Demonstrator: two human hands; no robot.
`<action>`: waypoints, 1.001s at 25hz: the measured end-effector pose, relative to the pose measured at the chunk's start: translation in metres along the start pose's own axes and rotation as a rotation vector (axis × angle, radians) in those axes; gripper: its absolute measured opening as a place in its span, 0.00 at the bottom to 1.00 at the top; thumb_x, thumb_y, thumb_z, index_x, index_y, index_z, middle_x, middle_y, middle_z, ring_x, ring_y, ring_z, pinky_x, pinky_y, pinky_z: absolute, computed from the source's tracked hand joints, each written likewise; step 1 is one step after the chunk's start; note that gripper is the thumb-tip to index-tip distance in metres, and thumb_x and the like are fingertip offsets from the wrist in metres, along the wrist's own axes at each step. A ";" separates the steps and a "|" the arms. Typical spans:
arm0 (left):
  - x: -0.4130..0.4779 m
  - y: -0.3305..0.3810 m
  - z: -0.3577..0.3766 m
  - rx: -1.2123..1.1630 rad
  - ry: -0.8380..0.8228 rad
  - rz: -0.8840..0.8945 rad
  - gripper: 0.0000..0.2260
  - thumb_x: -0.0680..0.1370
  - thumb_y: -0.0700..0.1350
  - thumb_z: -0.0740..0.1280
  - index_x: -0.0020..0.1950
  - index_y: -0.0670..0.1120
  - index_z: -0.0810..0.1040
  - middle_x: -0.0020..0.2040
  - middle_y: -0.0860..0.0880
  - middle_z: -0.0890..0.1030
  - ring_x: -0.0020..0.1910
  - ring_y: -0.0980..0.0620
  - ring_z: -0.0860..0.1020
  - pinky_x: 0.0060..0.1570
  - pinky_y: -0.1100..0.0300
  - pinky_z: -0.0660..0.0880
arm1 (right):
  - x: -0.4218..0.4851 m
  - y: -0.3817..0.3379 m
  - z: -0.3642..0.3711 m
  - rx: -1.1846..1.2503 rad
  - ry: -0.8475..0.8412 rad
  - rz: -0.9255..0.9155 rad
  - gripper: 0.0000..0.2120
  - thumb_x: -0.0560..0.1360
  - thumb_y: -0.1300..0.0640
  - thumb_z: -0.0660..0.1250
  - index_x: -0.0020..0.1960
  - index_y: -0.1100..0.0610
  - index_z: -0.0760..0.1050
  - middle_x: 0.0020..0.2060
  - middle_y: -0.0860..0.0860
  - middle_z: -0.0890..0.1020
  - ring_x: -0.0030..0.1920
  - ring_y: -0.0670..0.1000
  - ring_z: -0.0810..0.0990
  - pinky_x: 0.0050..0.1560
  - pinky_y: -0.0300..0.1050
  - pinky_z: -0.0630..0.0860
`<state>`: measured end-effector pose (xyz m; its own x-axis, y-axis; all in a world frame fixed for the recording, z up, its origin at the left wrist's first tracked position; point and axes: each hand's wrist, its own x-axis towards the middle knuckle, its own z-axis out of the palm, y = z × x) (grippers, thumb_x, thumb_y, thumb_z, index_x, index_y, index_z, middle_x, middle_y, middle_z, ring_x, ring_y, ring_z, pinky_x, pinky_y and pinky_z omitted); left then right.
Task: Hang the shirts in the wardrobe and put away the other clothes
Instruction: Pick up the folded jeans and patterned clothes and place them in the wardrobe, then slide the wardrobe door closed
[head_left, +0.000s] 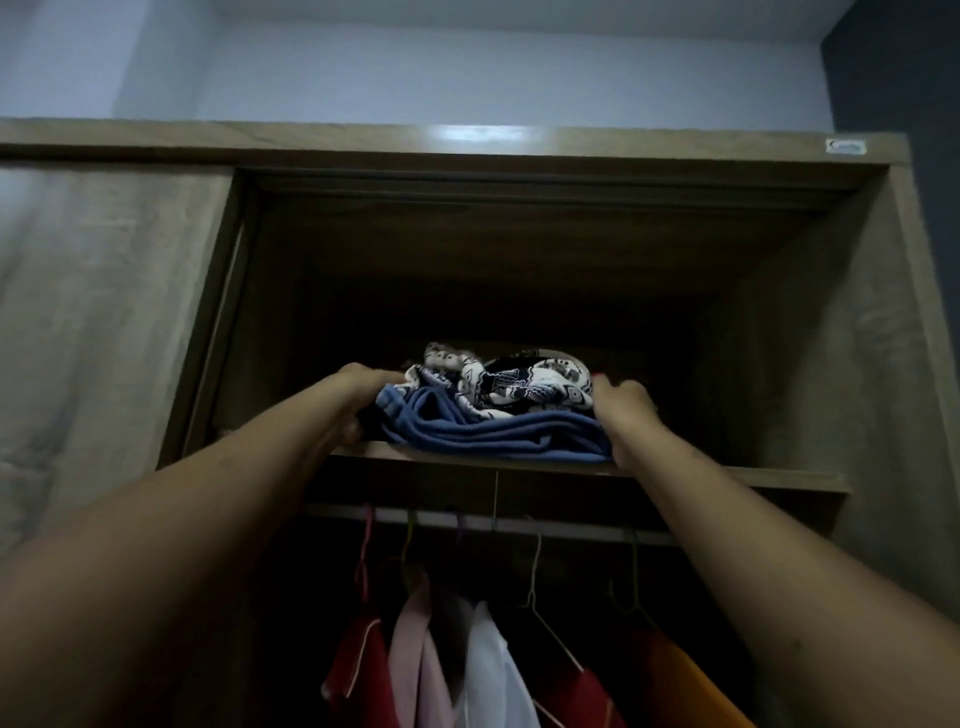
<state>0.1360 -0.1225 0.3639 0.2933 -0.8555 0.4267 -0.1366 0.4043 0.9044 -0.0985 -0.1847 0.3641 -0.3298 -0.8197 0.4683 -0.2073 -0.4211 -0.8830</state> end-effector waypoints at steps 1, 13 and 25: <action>0.007 -0.005 -0.005 0.089 0.044 0.022 0.06 0.77 0.36 0.65 0.47 0.33 0.77 0.33 0.42 0.81 0.30 0.50 0.80 0.31 0.59 0.78 | -0.002 0.000 0.000 -0.111 0.042 -0.021 0.20 0.80 0.49 0.55 0.63 0.62 0.69 0.58 0.61 0.76 0.52 0.58 0.77 0.44 0.47 0.73; -0.014 -0.035 -0.023 0.885 -0.134 0.714 0.22 0.78 0.46 0.63 0.72 0.56 0.65 0.67 0.52 0.73 0.60 0.58 0.73 0.60 0.60 0.73 | -0.029 0.014 -0.009 -0.913 -0.419 -0.712 0.22 0.81 0.47 0.49 0.74 0.38 0.51 0.78 0.47 0.48 0.77 0.52 0.41 0.75 0.59 0.47; -0.074 -0.087 -0.068 0.906 -0.024 0.809 0.19 0.79 0.43 0.62 0.70 0.50 0.71 0.70 0.48 0.73 0.72 0.51 0.66 0.71 0.60 0.60 | -0.100 0.054 0.006 -0.509 -0.117 -1.046 0.18 0.76 0.56 0.58 0.65 0.57 0.73 0.68 0.55 0.73 0.70 0.54 0.68 0.71 0.49 0.64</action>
<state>0.1901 -0.0723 0.2537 -0.1986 -0.4705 0.8597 -0.8870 0.4594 0.0465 -0.0711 -0.1277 0.2694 0.3013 -0.2072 0.9307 -0.6816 -0.7294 0.0583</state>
